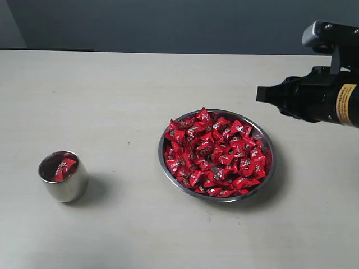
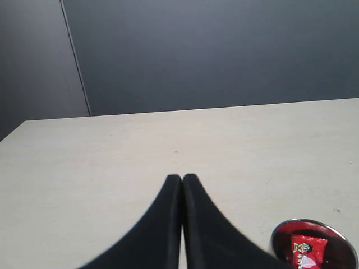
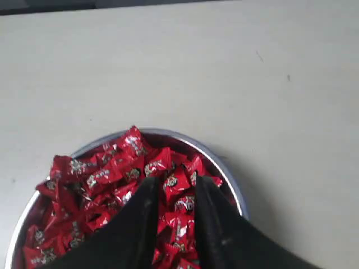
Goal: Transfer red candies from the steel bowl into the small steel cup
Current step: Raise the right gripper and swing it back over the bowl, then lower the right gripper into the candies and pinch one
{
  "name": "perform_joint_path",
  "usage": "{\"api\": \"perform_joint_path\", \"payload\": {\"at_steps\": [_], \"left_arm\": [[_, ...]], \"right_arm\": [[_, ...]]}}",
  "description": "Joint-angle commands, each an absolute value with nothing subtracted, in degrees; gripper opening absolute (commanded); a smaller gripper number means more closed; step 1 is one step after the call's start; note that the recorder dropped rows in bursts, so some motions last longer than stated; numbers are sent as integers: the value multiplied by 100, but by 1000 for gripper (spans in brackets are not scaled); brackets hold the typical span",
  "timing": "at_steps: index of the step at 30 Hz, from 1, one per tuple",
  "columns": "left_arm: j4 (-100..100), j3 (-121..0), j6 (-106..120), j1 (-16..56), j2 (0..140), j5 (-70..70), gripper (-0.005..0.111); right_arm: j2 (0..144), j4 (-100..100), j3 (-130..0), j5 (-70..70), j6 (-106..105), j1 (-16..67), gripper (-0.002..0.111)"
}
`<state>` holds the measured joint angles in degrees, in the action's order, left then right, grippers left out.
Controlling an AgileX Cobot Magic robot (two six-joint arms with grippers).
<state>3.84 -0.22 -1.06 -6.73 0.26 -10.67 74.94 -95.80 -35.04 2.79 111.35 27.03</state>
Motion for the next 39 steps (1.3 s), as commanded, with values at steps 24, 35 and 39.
{"api": "perform_joint_path", "payload": {"at_steps": [24, 35, 39], "left_arm": [[390, 0, -113, -677, 0, -1032, 0], [390, 0, -113, -677, 0, -1032, 0], [390, 0, -113, -677, 0, -1032, 0]], "right_arm": [[10116, -9862, -4387, 1246, 11118, 2678, 39], [10247, -9995, -4741, 1739, 11174, 2678, 39], [10258, -9995, -5005, 1772, 11281, 2678, 39]]}}
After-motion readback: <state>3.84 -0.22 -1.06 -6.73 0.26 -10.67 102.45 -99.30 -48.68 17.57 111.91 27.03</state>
